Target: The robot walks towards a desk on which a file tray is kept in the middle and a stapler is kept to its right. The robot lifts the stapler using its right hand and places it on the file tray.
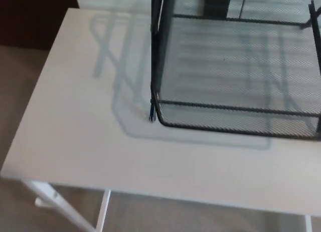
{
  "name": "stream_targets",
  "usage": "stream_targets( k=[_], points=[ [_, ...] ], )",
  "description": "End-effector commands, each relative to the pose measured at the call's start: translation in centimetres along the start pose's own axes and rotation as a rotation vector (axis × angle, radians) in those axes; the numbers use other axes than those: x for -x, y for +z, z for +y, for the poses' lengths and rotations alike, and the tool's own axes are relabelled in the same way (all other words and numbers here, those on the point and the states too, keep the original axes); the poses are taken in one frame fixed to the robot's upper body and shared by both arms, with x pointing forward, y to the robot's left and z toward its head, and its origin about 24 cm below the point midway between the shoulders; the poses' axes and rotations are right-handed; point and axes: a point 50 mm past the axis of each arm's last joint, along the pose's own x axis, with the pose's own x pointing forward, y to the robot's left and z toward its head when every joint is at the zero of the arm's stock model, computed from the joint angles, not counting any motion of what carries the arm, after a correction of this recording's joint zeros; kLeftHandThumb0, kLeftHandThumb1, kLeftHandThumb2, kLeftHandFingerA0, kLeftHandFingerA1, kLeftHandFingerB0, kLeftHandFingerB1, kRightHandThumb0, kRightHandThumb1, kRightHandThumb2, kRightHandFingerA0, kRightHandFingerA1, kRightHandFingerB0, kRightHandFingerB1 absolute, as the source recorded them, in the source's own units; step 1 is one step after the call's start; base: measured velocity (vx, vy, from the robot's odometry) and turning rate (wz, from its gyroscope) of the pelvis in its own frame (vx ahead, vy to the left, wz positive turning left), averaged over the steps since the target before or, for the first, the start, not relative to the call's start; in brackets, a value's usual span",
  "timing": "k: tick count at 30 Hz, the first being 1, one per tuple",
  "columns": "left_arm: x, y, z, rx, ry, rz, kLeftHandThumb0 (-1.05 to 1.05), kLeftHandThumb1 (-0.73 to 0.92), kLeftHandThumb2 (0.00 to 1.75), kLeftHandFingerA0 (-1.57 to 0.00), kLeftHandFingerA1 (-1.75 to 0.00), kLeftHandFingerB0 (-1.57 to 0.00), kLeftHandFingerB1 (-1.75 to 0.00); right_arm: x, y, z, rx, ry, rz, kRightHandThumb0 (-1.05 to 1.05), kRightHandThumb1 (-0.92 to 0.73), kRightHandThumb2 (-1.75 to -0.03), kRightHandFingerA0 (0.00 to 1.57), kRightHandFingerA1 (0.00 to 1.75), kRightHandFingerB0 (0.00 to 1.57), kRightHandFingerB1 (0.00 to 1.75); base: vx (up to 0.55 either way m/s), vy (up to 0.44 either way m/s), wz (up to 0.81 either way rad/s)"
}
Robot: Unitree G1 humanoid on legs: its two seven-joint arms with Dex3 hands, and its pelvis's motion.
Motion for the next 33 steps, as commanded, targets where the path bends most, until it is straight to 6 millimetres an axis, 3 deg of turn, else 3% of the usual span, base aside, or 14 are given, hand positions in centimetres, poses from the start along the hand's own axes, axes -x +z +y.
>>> stream_targets(
  k=[1,7,8,11,12,14,17,18,23,27,28,30,31,33],
  points=[
    [0.1,0.3,0.5,-0.01,0.018,-0.013,-0.88,0.58,1.18,-0.65,-0.9,-0.24,-0.7,0.1,-0.6,-0.1,0.029,0.023,0.025,-0.86,-0.64,-0.6,0.34,0.46,0.29,0.34,0.29,0.248,-0.28],
    [0.2,0.1,0.5,-0.008,0.012,-0.015,-0.89,0.74,0.88,-0.51,-0.91,-0.25,-0.73,-0.2,-0.2,-0.4,0.107,0.038,0.031,-0.86,-0.54,-0.9,0.33,0.53,0.22,0.45,0.18,0.245,-0.16],
    [0.2,0.0,0.5,-0.013,0.016,-0.005,-0.89,0.75,0.87,-0.49,-0.88,-0.23,-0.72,-0.2,-0.2,-0.4,0.083,0.037,0.034,-0.88,-0.66,-0.58,0.36,0.46,0.27,0.34,0.0,0.012,-0.11],
    [0.1,-0.1,0.4,-0.013,0.02,-0.005,-0.87,0.6,1.18,-0.61,-0.88,-0.24,-0.69,-0.3,-0.2,-0.5,0.039,0.032,0.043,-0.84,-0.62,-0.6,0.43,0.44,0.3,0.35,-0.03,-0.012,0.02],
    [0.1,-0.1,0.3,0.006,0.015,-0.003,-0.89,0.75,0.87,-0.51,-0.9,-0.2,-0.71,-0.4,-0.1,-0.6,0.014,0.042,0.053,-0.85,-0.63,-0.57,0.35,0.44,0.29,0.34,-0.1,-0.06,0.02],
    [0.1,-0.2,0.3,0.005,0.012,-0.011,-0.87,0.6,1.21,-0.59,-0.87,-0.22,-0.68,-0.4,0.0,-0.6,0.015,0.044,0.046,-0.85,-0.51,-0.85,0.28,0.52,0.24,0.43,-0.13,-0.087,0.02],
    [0.2,-0.2,0.3,-0.003,0.008,-0.013,-0.87,0.74,0.91,-0.5,-0.92,-0.21,-0.74,-0.3,0.0,-0.9,0.076,0.046,0.032,-0.85,-0.53,-0.9,0.32,0.53,0.2,0.44,-0.2,-0.153,0.05],
    [0.2,-0.2,0.3,-0.003,0.005,-0.015,-0.89,0.6,1.19,-0.6,-0.88,-0.24,-0.69,-0.3,0.0,-0.9,0.082,0.039,0.024,-0.85,-0.64,-0.6,0.43,0.45,0.28,0.33,-0.27,-0.143,-0.2],
    [0.1,-0.1,0.2,0.024,0.023,-0.005,-0.84,0.59,1.18,-0.64,-0.89,-0.24,-0.68,0.1,-0.2,-0.9,-0.12,0.019,-0.036,-0.7,-0.56,-0.57,0.31,0.47,0.33,0.32,-0.16,-0.109,0.01],
    [0.0,-0.1,0.1,0.046,0.013,-0.003,-0.86,0.58,1.17,-0.62,-0.87,-0.23,-0.68,-0.3,-0.2,0.1,-0.13,0.004,0.038,-0.63,-0.5,-0.57,0.33,0.39,0.41,0.33,-0.11,0.043,-0.01],
    [0.0,-0.1,0.1,0.013,0.025,-0.003,-0.91,0.72,0.92,-0.59,-0.89,-0.27,-0.73,-0.1,-0.3,-0.5,-0.04,-0.017,0.005,-0.85,-0.46,-0.86,0.4,0.54,0.33,0.45,-0.06,0.117,-0.04],
    [-0.1,-0.1,0.1,0.008,0.018,-0.004,-0.87,0.74,0.88,-0.55,-0.88,-0.23,-0.72,-0.1,0.0,-1.1,0.064,-0.028,-0.006,-0.83,-0.64,-0.6,0.5,0.46,0.34,0.35,-0.1,0.185,-0.13],
    [-0.1,-0.1,0.1,0.009,0.018,-0.004,-0.85,0.59,1.19,-0.62,-0.86,-0.23,-0.68,-0.1,0.2,-1.2,0.071,-0.016,-0.006,-0.81,-0.64,-0.6,0.47,0.48,0.32,0.34,-0.11,0.228,-0.08],
    [-0.1,-0.1,0.0,0.04,0.008,-0.01,-0.87,0.74,0.88,-0.55,-0.89,-0.21,-0.71,-0.2,0.6,-1.4,0.128,0.005,0.005,-0.85,-0.55,-0.92,0.35,0.54,0.19,0.44,-0.03,0.368,0.22]
  ],
)
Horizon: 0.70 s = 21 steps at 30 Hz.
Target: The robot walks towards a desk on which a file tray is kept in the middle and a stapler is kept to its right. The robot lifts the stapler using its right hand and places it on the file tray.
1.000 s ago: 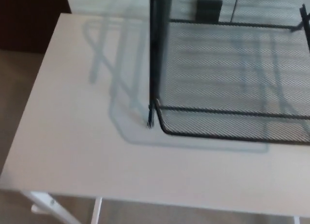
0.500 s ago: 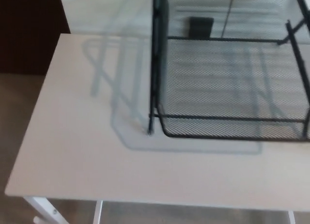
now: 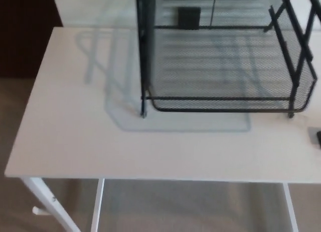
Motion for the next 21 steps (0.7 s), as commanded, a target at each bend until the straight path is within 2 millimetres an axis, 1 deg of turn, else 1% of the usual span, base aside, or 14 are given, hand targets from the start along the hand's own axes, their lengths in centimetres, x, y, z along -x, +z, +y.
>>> stream_targets(
  k=[1,3,4,6,7,8,10,11,14,16,17,18,19,21],
  points=[
    [0.1,0.6,0.6,0.004,0.022,-0.037,-0.86,0.59,1.18,-0.62,-0.87,-0.23,-0.68,0.0,0.5,-1.1,0.064,-0.031,-0.008,-0.84,-0.57,-0.66,0.41,0.48,0.29,0.37,-0.02,0.402,-0.12],
    [0.1,0.6,0.6,0.004,0.022,-0.038,-0.86,0.59,1.17,-0.62,-0.87,-0.23,-0.68,-0.3,0.8,-1.1,0.055,-0.02,0.017,-0.83,-0.65,-0.6,0.4,0.48,0.3,0.33,-0.06,0.161,-0.01],
    [0.0,0.7,0.6,0.008,0.022,-0.037,-0.85,0.72,0.89,-0.55,-0.88,-0.22,-0.72,-0.3,0.9,-1.2,0.102,-0.018,0.016,-0.94,-0.58,-0.95,0.51,0.58,0.19,0.46,-0.05,0.084,0.08],
    [0.0,0.7,0.6,0.032,0.018,-0.037,-0.87,0.72,0.87,-0.54,-0.88,-0.22,-0.71,-0.3,1.1,-1.6,0.19,-0.023,0.019,-0.93,-0.6,-0.95,0.49,0.58,0.2,0.46,0.0,0.0,0.0],
    [0.1,0.7,0.6,0.012,0.019,-0.042,-0.86,0.72,0.89,-0.53,-0.87,-0.22,-0.71,-0.2,1.0,-1.5,0.199,-0.066,-0.012,-0.86,-0.69,-0.61,0.63,0.53,0.28,0.35,0.0,0.0,0.0],
    [0.0,0.6,0.5,0.017,0.023,-0.045,-0.88,0.58,1.17,-0.59,-0.85,-0.24,-0.68,-0.2,1.1,-1.6,0.11,-0.052,-0.021,-0.81,-0.66,-0.6,0.55,0.52,0.3,0.34,0.0,0.0,0.0],
    [0.0,0.6,0.4,-0.006,0.025,-0.038,-0.9,0.72,0.94,-0.52,-0.86,-0.24,-0.72,-0.2,1.2,-1.7,0.122,-0.043,-0.005,-0.82,-0.67,-0.61,0.5,0.47,0.28,0.35,-0.04,-0.076,0.04],
    [0.0,0.6,0.4,-0.002,0.019,-0.035,-0.9,0.6,1.19,-0.57,-0.85,-0.24,-0.69,-0.3,1.2,-1.8,0.104,-0.036,0.002,-0.8,-0.66,-0.6,0.44,0.46,0.28,0.34,-0.02,-0.114,0.06],
    [0.0,0.5,0.4,0.03,0.016,-0.04,-0.86,0.73,0.88,-0.5,-0.88,-0.22,-0.71,-0.4,1.4,-2.3,0.09,-0.015,0.012,-0.83,-0.66,-0.6,0.42,0.49,0.26,0.34,0.0,-0.174,0.06],
    [0.0,0.5,0.4,0.021,0.014,-0.042,-0.88,0.75,0.87,-0.54,-0.89,-0.23,-0.71,-0.4,1.4,-2.3,0.082,-0.015,0.012,-0.82,-0.67,-0.59,0.36,0.44,0.27,0.32,-0.03,-0.27,-0.16],
    [0.1,0.5,0.4,0.013,0.011,-0.041,-0.87,0.75,0.88,-0.52,-0.9,-0.21,-0.72,-0.3,1.3,-2.1,0.014,-0.037,0.003,-0.72,-0.46,-0.9,0.41,0.58,0.17,0.41,-0.04,-0.246,0.09],
    [0.1,0.5,0.4,0.015,0.011,-0.04,-0.87,0.75,0.88,-0.52,-0.9,-0.21,-0.72,-0.3,1.3,-2.0,-0.011,-0.046,0.001,-0.72,-0.46,-0.9,0.41,0.58,0.17,0.41,-0.03,-0.243,-0.06],
    [0.1,0.5,0.4,0.016,0.009,-0.045,-0.89,0.74,0.88,-0.53,-0.9,-0.21,-0.73,-0.4,1.3,-2.0,-0.03,-0.017,0.007,-0.76,-0.62,-0.59,0.33,0.41,0.29,0.32,-0.07,-0.087,-0.03],
    [0.2,0.4,0.6,0.005,0.012,-0.047,-0.89,0.75,0.88,-0.51,-0.86,-0.22,-0.71,-0.3,1.3,-1.9,-0.002,-0.011,-0.005,-0.8,-0.64,-0.58,0.35,0.42,0.28,0.32,-0.09,-0.031,-0.04]
  ],
)
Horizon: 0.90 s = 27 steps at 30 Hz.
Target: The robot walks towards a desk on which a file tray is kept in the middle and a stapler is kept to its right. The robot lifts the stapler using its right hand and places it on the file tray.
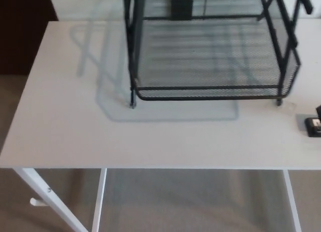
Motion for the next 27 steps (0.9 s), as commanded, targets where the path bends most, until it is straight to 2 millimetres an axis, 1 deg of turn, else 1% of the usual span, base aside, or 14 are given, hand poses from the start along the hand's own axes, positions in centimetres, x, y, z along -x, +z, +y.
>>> stream_targets(
  k=[1,3,4,12,13,14,17,18,21,23,24,25,26,27],
  points=[
    [0.2,0.4,0.9,-0.01,0.02,-0.037,-0.87,0.74,0.89,-0.54,-0.87,-0.23,-0.71,0.0,-0.4,0.2,-0.028,0.029,0.018,-0.83,-0.66,-0.6,0.43,0.44,0.27,0.34,0.0,0.0,0.0],
    [0.2,0.5,0.9,0.001,0.036,-0.028,-0.87,0.74,0.88,-0.58,-0.88,-0.24,-0.72,0.1,-0.4,0.3,-0.012,0.012,0.017,-0.85,-0.65,-0.6,0.46,0.49,0.3,0.34,-0.01,0.027,-0.03],
    [0.2,0.6,0.9,0.014,0.033,-0.029,-0.85,0.59,1.18,-0.59,-0.86,-0.22,-0.68,0.1,-0.5,0.5,0.024,-0.007,0.0,-0.87,-0.67,-0.61,0.5,0.46,0.31,0.34,-0.03,0.1,-0.02],
    [0.4,0.2,1.3,0.013,0.043,-0.033,-0.88,0.6,1.19,-0.65,-0.89,-0.2,-0.68,0.1,-0.4,0.0,-0.077,0.035,0.019,-0.74,-0.63,-0.6,0.36,0.44,0.28,0.31,-0.01,0.148,0.03],
    [0.4,0.5,1.3,0.071,0.036,-0.05,-0.96,0.74,0.87,-0.49,-0.88,-0.18,-0.69,0.2,-1.0,-0.5,-0.419,0.088,0.024,-0.51,-0.52,-0.7,0.2,0.5,0.2,0.36,-0.03,0.084,0.08],
    [0.6,0.6,1.5,0.094,0.015,-0.085,-0.94,0.61,1.19,-0.52,-0.86,-0.17,-0.68,0.3,-1.1,-0.5,-0.608,0.105,-0.023,-0.47,-0.51,-0.71,0.26,0.52,0.22,0.39,0.0,0.095,0.0],
    [0.8,0.9,1.9,0.096,0.008,-0.126,-0.96,0.61,1.23,-0.46,-0.83,-0.13,-0.66,0.4,-1.3,-0.6,-0.695,0.115,-0.013,-0.51,-0.47,-0.74,0.4,0.6,0.18,0.4,0.01,0.024,0.07],
    [0.8,1.1,1.9,0.09,0.008,-0.137,-1.02,0.8,0.8,-0.38,-0.85,-0.2,-0.75,0.5,-1.5,-0.7,-0.755,0.138,-0.012,-0.4,-0.57,-0.58,0.27,0.53,0.18,0.28,0.03,-0.029,0.07],
    [0.8,1.9,1.9,0.065,0.013,-0.155,-1.05,0.82,0.73,-0.42,-0.89,-0.18,-0.76,0.6,-1.8,-0.5,-0.807,0.15,-0.012,-0.46,-0.47,-0.71,0.27,0.55,0.16,0.38,0.04,-0.06,0.07],
    [0.9,2.3,1.9,0.07,0.002,-0.176,-1.05,0.81,0.74,-0.42,-0.91,-0.15,-0.77,0.6,-1.8,-0.2,-0.941,0.16,-0.039,-0.37,-0.53,-0.63,0.07,0.51,0.17,0.32,0.04,-0.097,0.02],
    [0.8,2.5,1.9,0.068,-0.002,-0.18,-1.04,0.63,1.25,-0.46,-0.86,-0.08,-0.67,0.5,-1.7,-0.3,-0.934,0.157,-0.038,-0.41,-0.52,-0.66,0.09,0.53,0.16,0.35,0.04,-0.081,0.01],
    [0.8,2.8,1.9,0.052,-0.002,-0.188,-1.04,0.63,1.24,-0.49,-0.87,-0.15,-0.68,0.6,-1.7,-0.6,-0.86,0.147,-0.041,-0.47,-0.49,-0.69,0.15,0.52,0.17,0.36,0.0,0.0,0.0],
    [0.7,3.2,1.9,0.042,0.004,-0.19,-1.05,0.62,1.25,-0.61,-0.95,-0.11,-0.68,0.6,-1.7,-0.8,-0.772,0.139,-0.033,-0.52,-0.46,-0.75,0.45,0.66,0.16,0.4,0.0,0.0,0.0],
    [0.7,3.2,1.8,0.041,0.007,-0.187,-1.05,0.62,1.25,-0.61,-0.95,-0.11,-0.68,0.6,-1.6,-0.8,-0.744,0.138,-0.03,-0.52,-0.46,-0.75,0.45,0.66,0.16,0.4,0.0,0.0,0.0]
  ],
)
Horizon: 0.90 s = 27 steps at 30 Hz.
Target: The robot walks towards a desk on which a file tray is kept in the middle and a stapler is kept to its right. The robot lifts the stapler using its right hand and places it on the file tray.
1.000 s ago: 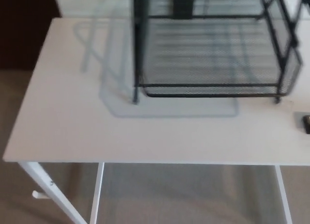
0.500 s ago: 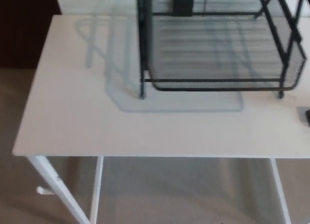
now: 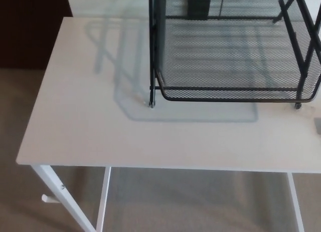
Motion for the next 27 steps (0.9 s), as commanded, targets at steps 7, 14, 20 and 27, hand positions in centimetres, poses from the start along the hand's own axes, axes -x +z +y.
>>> stream_targets(
  k=[7,14,20,27],
  points=[
    [-0.1,2.7,0.5,0.014,-0.013,-0.128,-1.05,0.63,1.24,-0.55,-0.9,-0.09,-0.7,0.4,-0.7,-1.4,-0.349,0.018,0.03,-0.44,-0.5,-0.75,0.46,0.7,0.09,0.4,0.0,0.0,0.0],
    [-0.2,2.7,0.6,0.045,-0.014,-0.131,-1.05,0.61,1.23,-0.54,-0.9,-0.08,-0.69,1.7,1.1,-5.8,-0.711,-0.153,-0.116,-0.39,-0.63,-0.61,0.2,0.58,0.03,0.22,0.0,0.0,0.0],
    [0.0,2.9,0.7,0.011,-0.024,-0.145,-1.05,0.62,1.24,-0.52,-0.89,-0.1,-0.7,3.6,6.6,-9.9,-0.64,-0.366,-0.4,-0.56,-0.63,-0.61,0.21,0.68,0.02,0.27,0.0,0.0,0.0],
    [0.0,2.7,0.5,0.055,-0.032,-0.142,-1.05,0.6,1.22,-0.5,-0.89,-0.14,-0.72,7.2,14.9,-14.3,-0.468,-0.397,-0.718,-0.37,0.08,-0.77,0.39,0.81,0.37,0.78,0.0,0.0,0.0]
  ],
)
